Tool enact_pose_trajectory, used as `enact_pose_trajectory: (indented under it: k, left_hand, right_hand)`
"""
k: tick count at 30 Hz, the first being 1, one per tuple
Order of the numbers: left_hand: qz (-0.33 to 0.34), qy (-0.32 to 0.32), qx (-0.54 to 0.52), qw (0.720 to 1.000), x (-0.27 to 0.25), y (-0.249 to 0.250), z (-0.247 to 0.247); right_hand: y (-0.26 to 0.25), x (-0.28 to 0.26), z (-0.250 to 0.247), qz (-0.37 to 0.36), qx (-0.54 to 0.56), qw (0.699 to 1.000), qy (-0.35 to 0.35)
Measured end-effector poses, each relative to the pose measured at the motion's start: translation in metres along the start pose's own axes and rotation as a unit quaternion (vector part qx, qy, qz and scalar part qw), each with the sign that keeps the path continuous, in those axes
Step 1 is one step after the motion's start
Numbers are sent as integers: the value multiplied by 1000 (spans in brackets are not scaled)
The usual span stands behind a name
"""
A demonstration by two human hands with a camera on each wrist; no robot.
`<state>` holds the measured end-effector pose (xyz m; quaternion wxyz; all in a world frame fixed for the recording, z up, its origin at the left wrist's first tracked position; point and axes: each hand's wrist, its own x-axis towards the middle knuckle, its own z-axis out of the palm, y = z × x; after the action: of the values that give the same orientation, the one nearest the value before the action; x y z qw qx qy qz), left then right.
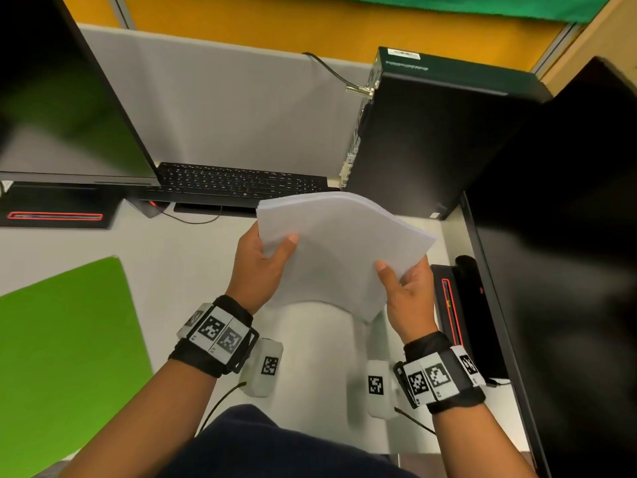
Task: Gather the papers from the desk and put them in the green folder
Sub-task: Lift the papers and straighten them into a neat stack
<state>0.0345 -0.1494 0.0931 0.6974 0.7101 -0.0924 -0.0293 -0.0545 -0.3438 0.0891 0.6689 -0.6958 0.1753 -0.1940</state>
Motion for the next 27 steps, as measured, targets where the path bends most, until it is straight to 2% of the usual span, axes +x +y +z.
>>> enact_pose_trajectory:
  k: [5, 11, 14, 22, 27]
  left_hand:
    - [-11, 3, -28, 1000, -9, -6, -3]
    - [22, -21, -99, 995, -6, 3, -6]
    - [-4, -21, -115, 993, -4, -8, -6]
    - [-84, 0, -28, 996, -13, -45, -1]
    - [-76, 5, -3, 997, -7, -43, -1]
  right_hand:
    - [11, -7, 1, 16, 7, 1000, -2]
    - [7, 0, -5, 13, -2, 1000, -11]
    - [11, 4, -7, 34, -24, 999, -28]
    - [38, 1, -4, 80, -49, 995, -24]
    - [35, 5, -4, 62, -42, 997, -12]
